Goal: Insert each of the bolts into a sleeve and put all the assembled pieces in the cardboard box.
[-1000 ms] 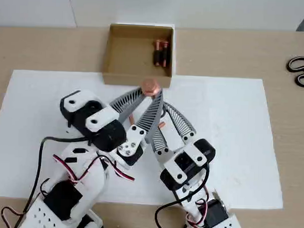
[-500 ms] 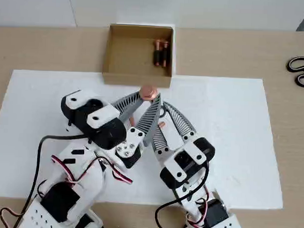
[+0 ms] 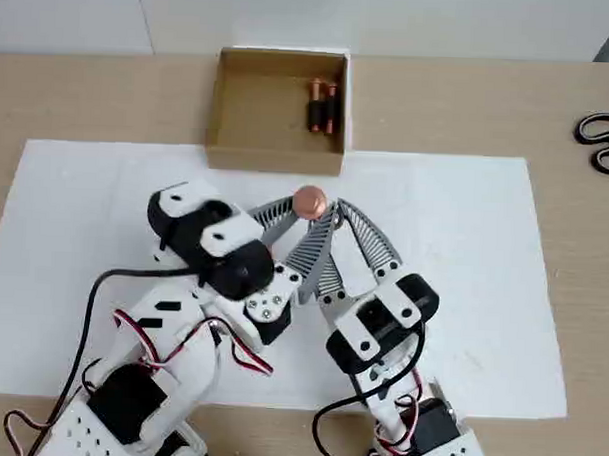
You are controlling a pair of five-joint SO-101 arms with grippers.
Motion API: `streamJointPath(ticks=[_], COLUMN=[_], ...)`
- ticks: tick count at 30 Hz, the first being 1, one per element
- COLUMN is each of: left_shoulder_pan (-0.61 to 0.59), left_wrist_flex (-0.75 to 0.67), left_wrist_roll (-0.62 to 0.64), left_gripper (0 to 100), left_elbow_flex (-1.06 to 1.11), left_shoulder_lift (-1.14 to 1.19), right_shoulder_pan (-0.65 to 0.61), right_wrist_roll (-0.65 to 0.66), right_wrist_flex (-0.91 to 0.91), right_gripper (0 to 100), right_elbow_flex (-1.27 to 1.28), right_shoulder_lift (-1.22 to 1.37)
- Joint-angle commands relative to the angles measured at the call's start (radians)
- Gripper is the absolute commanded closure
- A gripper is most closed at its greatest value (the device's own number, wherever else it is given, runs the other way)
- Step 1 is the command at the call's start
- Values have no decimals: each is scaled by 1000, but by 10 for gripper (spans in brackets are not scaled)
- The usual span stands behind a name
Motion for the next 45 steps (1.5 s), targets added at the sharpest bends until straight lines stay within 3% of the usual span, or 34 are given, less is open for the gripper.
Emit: streamJointPath(ticks=[1,4,8,14,17,27,32,34,37,41,45], left_shoulder_pan=[2,-5,-6,-55,-66,-123,-272,-338,-420,-493,-528], left_wrist_flex=[34,40,40,110,140,137,137,140,127,72,8], left_wrist_roll=[-167,-247,-256,-252,-252,-252,-256,-253,-253,-186,-170], left_gripper=[993,992,976,791,777,788,976,987,994,994,994], left_elbow_flex=[2,18,35,28,28,-133,-193,-189,-160,7,254], left_shoulder_lift=[-5,0,3,3,-3,-6,-6,-6,-26,-173,-427], right_shoulder_pan=[12,12,12,12,12,12,12,12,8,12,61], right_wrist_roll=[6,6,6,6,6,2,0,-2,-8,-143,-86], right_wrist_flex=[1,1,1,2,2,165,317,343,355,403,412], right_gripper=[995,995,995,995,995,995,995,995,995,995,995], right_elbow_flex=[6,6,6,6,6,6,3,3,6,6,-34], right_shoulder_lift=[-8,-8,-8,-8,-8,-13,-13,-13,-13,-13,-4])
